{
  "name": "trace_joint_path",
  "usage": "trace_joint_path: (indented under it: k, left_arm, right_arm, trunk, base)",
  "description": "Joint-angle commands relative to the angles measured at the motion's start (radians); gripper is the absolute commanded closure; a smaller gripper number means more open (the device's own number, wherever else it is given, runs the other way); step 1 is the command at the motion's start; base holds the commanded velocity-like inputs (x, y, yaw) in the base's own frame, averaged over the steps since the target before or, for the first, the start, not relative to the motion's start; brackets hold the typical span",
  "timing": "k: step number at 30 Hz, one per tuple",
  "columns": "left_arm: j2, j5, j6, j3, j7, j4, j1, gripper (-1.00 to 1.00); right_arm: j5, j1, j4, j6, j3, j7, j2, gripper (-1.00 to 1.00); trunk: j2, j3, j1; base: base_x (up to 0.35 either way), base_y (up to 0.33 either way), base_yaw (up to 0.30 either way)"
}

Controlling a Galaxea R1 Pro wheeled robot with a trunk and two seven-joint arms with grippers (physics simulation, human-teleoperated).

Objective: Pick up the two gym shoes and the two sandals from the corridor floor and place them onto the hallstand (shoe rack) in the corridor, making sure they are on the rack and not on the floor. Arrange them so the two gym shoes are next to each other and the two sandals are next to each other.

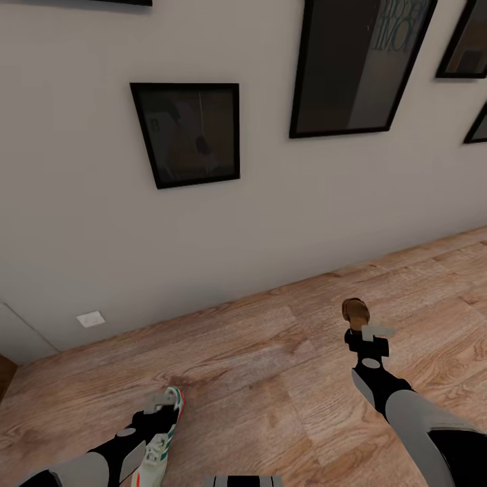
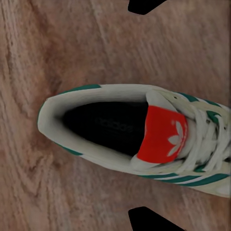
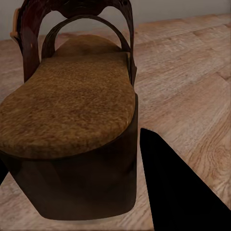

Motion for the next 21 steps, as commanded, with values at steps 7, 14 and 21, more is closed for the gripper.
trace_joint_path:
  k: [7,14,21]
  left_arm:
    - [-0.001,0.000,0.001,-0.001,0.000,-0.001,0.000,-1.00]
    - [-0.001,-0.001,0.001,-0.003,0.000,-0.001,0.000,-1.00]
    - [-0.001,-0.001,0.001,-0.003,0.000,-0.001,0.000,-1.00]
  right_arm:
    - [-0.001,0.000,0.001,-0.001,0.000,0.001,0.001,1.00]
    - [-0.001,0.000,0.001,-0.001,0.000,0.001,0.001,1.00]
    - [-0.001,0.000,0.001,-0.001,0.000,0.001,0.001,1.00]
  trunk:
    - [-0.002,-0.027,0.003]
    - [-0.003,-0.054,0.006]
    - [-0.005,-0.081,0.009]
  base:
    - [0.000,0.000,0.000]
    - [0.000,0.000,0.000]
    - [0.000,0.000,0.000]
